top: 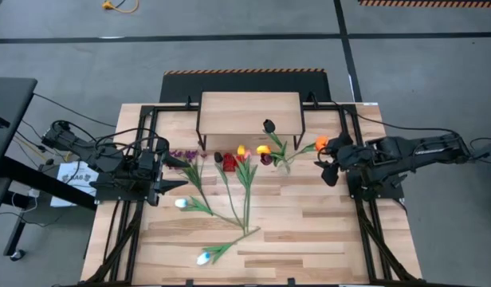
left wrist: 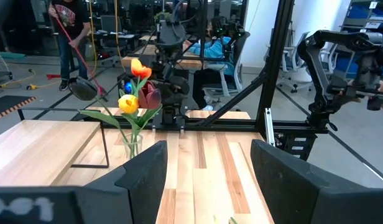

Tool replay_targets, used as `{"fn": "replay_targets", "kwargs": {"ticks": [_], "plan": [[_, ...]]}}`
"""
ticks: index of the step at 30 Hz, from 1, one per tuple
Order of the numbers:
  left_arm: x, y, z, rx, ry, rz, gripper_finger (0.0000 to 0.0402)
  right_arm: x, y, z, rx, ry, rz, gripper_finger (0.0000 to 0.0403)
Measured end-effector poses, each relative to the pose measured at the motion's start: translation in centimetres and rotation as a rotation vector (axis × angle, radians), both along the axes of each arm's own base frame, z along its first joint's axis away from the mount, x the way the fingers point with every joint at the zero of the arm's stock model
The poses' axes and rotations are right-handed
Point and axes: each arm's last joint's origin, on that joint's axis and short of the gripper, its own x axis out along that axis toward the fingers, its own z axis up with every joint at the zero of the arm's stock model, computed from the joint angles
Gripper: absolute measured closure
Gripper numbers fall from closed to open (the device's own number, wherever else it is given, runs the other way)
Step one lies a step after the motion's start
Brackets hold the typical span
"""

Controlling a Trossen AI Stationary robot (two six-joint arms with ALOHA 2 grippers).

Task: Pick and place flowers into a vace then onto a shelf
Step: Put the black flower into the transparent vase

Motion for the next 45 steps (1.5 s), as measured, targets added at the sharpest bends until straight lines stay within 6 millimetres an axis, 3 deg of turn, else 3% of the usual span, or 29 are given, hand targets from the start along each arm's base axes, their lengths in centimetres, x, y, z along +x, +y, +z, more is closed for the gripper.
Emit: {"fn": "replay_targets", "kwargs": {"ticks": [15, 26, 35, 45], "plan": [[0.0, 0.0, -0.1, 0.003, 0.006, -0.001, 0.0179, 0.0, 1.2, 3.9, 0.015, -0.118, 0.108, 0.0186], [-0.1, 0.0, -0.7, -0.016, 0.071, -0.004, 0.0179, -0.4, 4.5, 4.6, 0.271, -0.181, 0.289, 0.0190], [-0.1, 0.0, -0.7, -0.030, 0.066, -0.001, 0.0179, -0.6, 9.1, 2.0, 0.234, -0.323, 0.408, 0.0218], [-0.1, 0.0, -0.6, -0.047, 0.065, 0.005, 0.0179, -1.0, 13.1, -2.9, 0.166, -0.367, 0.298, 0.0238]]}}
